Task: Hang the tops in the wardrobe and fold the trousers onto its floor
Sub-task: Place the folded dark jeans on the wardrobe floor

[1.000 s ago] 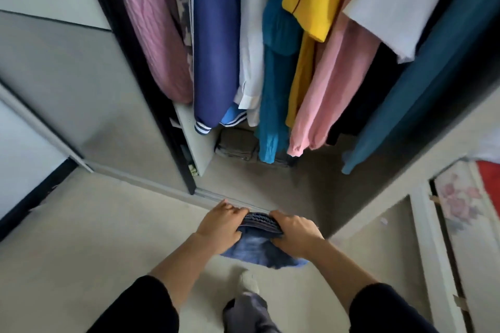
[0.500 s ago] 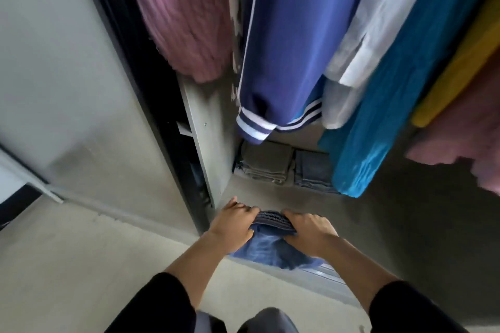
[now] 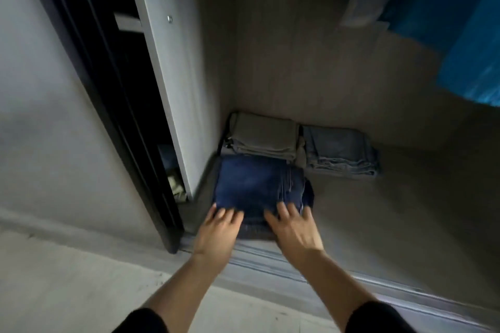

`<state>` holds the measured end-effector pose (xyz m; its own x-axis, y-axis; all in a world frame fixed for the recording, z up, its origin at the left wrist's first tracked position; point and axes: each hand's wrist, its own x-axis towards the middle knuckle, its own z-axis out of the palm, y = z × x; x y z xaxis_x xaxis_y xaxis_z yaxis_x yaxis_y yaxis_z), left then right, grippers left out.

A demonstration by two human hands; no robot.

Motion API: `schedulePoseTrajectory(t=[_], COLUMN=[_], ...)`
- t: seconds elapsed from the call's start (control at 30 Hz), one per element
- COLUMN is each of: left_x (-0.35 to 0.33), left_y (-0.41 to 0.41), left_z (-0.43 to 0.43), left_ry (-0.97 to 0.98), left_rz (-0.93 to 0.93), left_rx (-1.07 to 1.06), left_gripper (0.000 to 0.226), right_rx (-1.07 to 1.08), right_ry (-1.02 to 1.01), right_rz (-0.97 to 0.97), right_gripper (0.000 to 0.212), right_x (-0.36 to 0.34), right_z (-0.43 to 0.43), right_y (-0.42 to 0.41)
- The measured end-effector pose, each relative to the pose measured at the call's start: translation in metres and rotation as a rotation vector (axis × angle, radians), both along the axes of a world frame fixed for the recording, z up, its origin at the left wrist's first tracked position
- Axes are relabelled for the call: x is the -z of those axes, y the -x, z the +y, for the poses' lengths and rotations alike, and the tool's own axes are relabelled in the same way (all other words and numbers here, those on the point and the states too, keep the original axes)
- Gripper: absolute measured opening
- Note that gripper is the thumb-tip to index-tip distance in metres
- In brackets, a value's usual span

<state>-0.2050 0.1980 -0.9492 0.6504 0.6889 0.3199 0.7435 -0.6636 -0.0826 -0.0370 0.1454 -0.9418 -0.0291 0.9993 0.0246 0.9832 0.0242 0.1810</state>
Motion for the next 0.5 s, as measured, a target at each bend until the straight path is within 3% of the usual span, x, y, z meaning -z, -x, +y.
schedulePoseTrajectory(t=[0.1,0.27,0.5], left_x=[0.026,0.018,0.026], left_y=[0.003,0.001,0.0], left_z=[-0.007,0.004,0.021], left_ry=[0.092,0.126,0.324], left_rz=[0.122,0.111,0.12], left_rx=[-0.053,-0.169,-0.289], left_gripper=[0.043,0.034,0.052], right_rx=[0.108,0.151,0.095], right_ry=[0.053,0.114,0.161], right_rz=[0.059,0.191,0.197], right_gripper=[0.06,0.074,0.086], right_x=[0.037,0.044,0.051], right_z=[-0.01,0.002,0.023], right_y=[0.011,0.014,0.008])
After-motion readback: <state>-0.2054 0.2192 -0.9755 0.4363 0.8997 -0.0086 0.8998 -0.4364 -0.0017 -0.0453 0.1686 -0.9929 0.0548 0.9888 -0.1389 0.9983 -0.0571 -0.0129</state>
